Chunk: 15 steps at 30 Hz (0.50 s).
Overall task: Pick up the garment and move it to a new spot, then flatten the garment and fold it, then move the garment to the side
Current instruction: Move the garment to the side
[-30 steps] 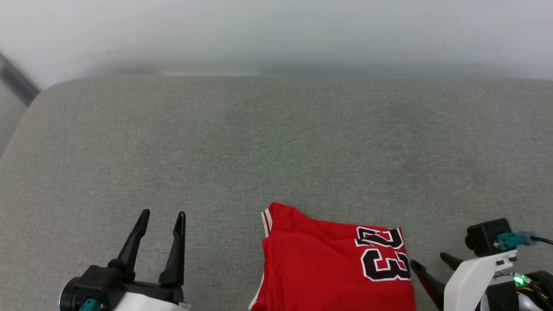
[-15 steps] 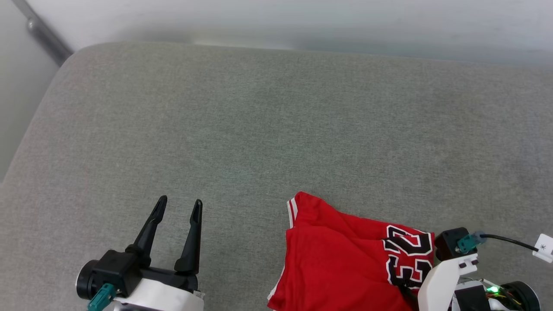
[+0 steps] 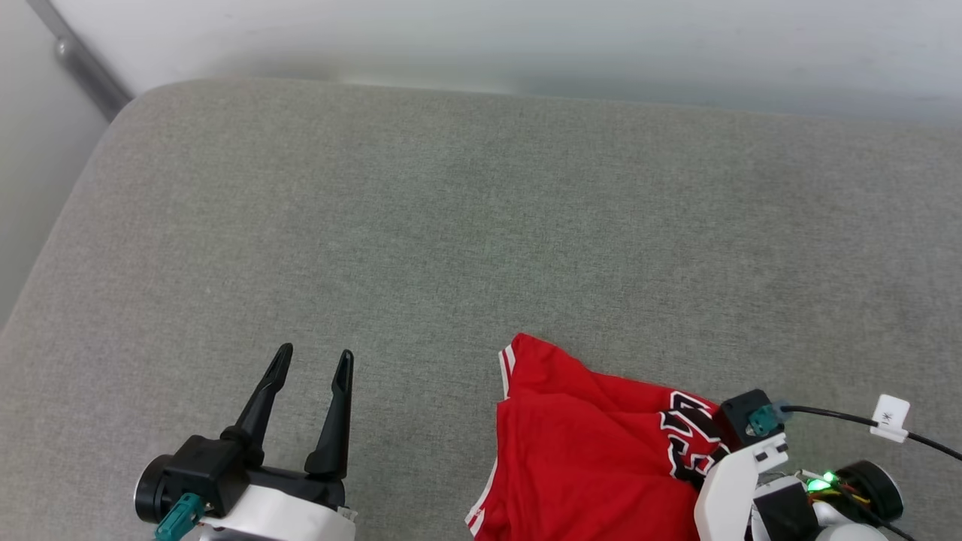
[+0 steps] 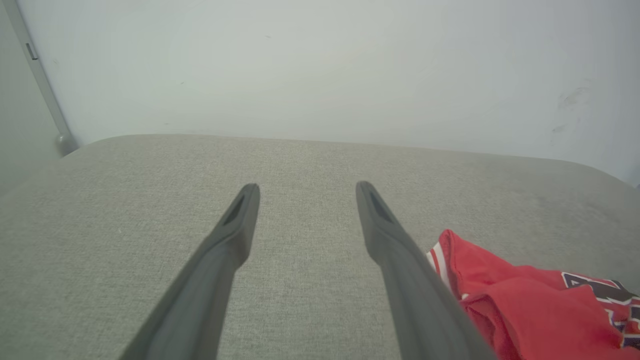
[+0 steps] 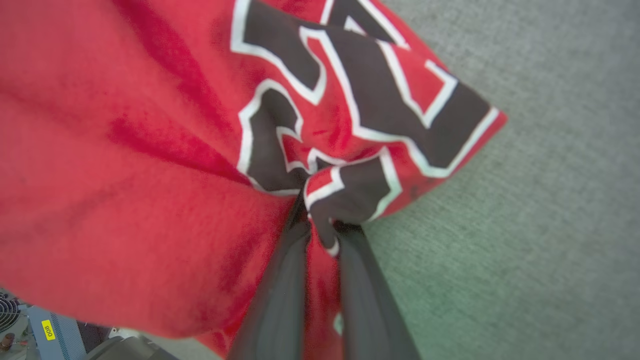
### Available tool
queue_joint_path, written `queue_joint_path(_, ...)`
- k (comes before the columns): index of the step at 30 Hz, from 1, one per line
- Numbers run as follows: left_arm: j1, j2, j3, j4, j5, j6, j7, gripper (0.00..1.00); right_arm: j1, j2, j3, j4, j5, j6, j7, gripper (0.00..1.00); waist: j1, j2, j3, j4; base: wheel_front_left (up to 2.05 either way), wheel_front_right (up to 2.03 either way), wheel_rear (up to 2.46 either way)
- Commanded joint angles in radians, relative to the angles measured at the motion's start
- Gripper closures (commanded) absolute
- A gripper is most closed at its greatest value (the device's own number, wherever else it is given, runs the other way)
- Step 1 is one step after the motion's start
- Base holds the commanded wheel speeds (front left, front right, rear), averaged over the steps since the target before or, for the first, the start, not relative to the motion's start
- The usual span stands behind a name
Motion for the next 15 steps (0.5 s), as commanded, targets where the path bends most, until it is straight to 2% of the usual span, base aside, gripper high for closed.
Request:
queue_joint_path(1, 0.001, -0.004, 0.004, -0.002, 0.007, -0.001, -0.002, 0.0, -0.016, -0.026, 0.012, 0.029, -0.023, -0.002, -0.007, 1.0, 0.0001, 0.0, -0.017, -0.017, 0.0, 0.0, 0.0)
queue_joint_path(4, 0.016, -0.009, 0.008, -0.012, 0.007, -0.001, -0.002, 0.0, -0.058, -0.085, 0.047, -0.004, -0.067, -0.003, -0.013, 1.0, 0.0001, 0.0, -0.035, -0.045, 0.0, 0.0, 0.0)
queue_joint_path(7, 0.027, -0.014, 0.007, -0.024, 0.009, -0.001, -0.002, 0.0, -0.113, -0.161, 0.125, -0.041, -0.104, -0.002, 0.004, 1.0, 0.0001, 0.0, -0.041, -0.091, 0.0, 0.0, 0.0)
queue_joint_path(15, -0.001, -0.022, -0.064, -0.052, 0.016, -0.001, -0.002, 0.0, -0.32, -0.425, 0.292, -0.126, -0.09, -0.002, 0.062, 1.0, 0.0001, 0.0, 0.031, -0.257, 0.0, 0.0, 0.0)
